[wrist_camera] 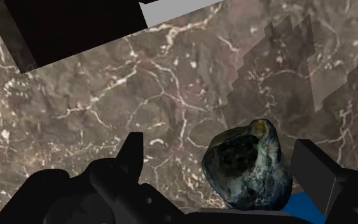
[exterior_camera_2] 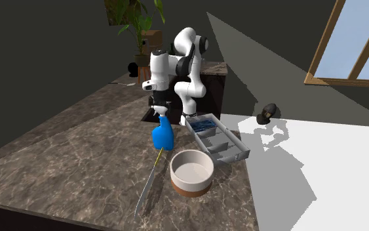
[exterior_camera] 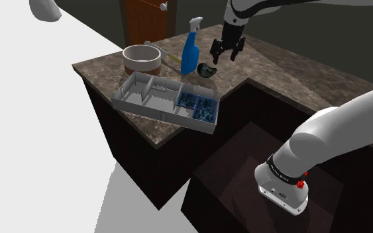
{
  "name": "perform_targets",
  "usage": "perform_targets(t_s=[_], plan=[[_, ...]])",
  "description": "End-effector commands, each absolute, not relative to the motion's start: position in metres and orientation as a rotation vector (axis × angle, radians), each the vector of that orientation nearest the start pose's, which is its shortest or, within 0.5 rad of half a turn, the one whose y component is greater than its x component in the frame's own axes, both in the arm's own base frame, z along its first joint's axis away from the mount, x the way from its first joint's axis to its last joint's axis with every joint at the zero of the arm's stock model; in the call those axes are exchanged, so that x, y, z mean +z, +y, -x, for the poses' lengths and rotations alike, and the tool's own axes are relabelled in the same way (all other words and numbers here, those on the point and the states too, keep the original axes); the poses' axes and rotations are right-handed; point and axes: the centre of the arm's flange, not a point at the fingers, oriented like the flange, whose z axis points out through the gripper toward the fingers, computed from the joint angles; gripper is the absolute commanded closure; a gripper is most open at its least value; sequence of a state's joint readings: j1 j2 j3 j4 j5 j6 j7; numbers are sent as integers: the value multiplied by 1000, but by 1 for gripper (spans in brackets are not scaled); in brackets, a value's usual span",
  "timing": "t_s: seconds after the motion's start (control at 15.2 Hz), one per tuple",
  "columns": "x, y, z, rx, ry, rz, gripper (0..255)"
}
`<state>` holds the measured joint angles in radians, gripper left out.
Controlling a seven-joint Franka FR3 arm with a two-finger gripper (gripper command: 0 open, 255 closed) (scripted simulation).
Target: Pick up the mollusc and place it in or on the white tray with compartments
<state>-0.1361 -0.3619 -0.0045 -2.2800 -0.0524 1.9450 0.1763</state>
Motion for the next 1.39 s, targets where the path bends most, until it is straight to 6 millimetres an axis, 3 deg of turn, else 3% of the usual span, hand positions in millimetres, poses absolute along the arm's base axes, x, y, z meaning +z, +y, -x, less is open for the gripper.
perform_targets(t_s=[0.0, 0.26, 0.73, 0.79, 1.32], plan=[[489, -67, -442, -46, 479, 3152, 0], [470, -68, -442, -46, 479, 3152, 0], [470, -68, -442, -46, 479, 3152, 0], [470, -68, -442, -46, 479, 3152, 255], [470, -68, -442, -46, 479, 3152, 255]])
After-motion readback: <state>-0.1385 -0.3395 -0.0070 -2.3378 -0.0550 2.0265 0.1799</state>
